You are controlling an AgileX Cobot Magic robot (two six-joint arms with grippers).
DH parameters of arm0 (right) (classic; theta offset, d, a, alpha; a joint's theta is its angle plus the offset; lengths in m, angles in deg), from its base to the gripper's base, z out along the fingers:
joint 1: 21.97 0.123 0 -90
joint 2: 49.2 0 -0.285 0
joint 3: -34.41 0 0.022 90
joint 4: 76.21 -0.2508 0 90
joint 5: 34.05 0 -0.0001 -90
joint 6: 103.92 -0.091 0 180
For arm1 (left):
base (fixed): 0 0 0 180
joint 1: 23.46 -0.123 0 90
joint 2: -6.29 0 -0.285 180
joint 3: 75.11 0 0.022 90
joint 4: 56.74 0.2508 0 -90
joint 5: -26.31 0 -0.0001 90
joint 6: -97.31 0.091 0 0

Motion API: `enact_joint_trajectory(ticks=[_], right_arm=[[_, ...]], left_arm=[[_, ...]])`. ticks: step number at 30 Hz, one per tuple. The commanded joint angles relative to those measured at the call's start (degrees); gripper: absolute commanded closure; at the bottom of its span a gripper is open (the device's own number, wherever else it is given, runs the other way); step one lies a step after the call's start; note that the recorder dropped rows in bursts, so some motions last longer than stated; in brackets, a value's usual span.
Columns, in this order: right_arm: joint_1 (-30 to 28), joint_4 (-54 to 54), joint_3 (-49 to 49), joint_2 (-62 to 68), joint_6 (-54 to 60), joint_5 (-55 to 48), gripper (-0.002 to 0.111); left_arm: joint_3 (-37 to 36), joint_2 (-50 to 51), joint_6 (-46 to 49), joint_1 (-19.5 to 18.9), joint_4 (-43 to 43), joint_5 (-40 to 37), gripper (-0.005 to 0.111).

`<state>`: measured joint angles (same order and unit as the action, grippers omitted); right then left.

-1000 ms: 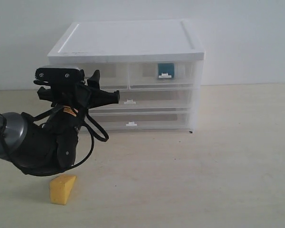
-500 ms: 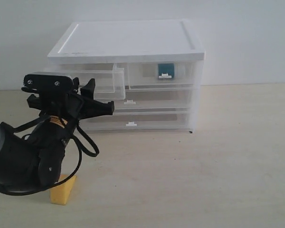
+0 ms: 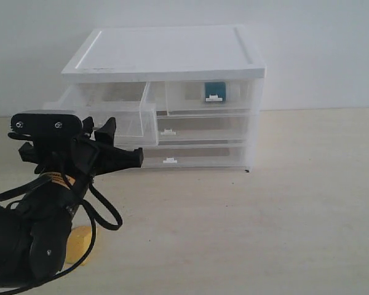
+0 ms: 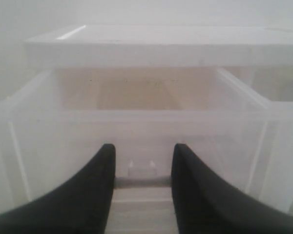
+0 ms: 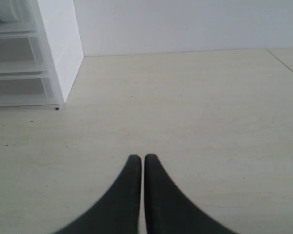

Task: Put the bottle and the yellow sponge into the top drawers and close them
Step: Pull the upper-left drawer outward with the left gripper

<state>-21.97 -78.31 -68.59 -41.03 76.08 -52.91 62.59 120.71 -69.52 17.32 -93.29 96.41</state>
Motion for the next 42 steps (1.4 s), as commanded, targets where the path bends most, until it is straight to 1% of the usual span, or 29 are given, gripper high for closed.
enact_joint_trajectory(ticks=[1,7,13,23,36,40,42], right_arm=[[-0.1,0.0,0.2,-0.4,0.0,0.4,0.108],[-0.1,0.0,0.2,-0.4,0.0,0.4,0.108],[-0.1,0.0,0.2,-0.4,0.0,0.4,0.108],[-0.1,0.0,0.2,-0.4,0.0,0.4,0.108],[-0.1,0.0,0.2,-0.4,0.0,0.4,0.108],[-0.1,0.0,0.2,-0.4,0.0,0.4,0.108],[-0.1,0.0,0.2,-0.4,0.0,0.4,0.108]], left_arm=[[-1.7,-1.8,0.4,2.1,-2.1,-0.1,0.102],[-2.2,-2.4,0.7,5.1,-2.7,-0.1,0.102],[-2.2,-2.4,2.7,5.6,-6.4,-0.1,0.102],[-3.3,-2.9,2.7,7.9,-6.6,-0.1,0.102],[-3.3,-2.9,1.4,7.9,-6.1,-0.1,0.102],[-3.3,-2.9,1.4,7.9,-3.2,-1.1,0.102],[-3.3,-2.9,1.4,7.9,-3.8,-1.2,0.102]])
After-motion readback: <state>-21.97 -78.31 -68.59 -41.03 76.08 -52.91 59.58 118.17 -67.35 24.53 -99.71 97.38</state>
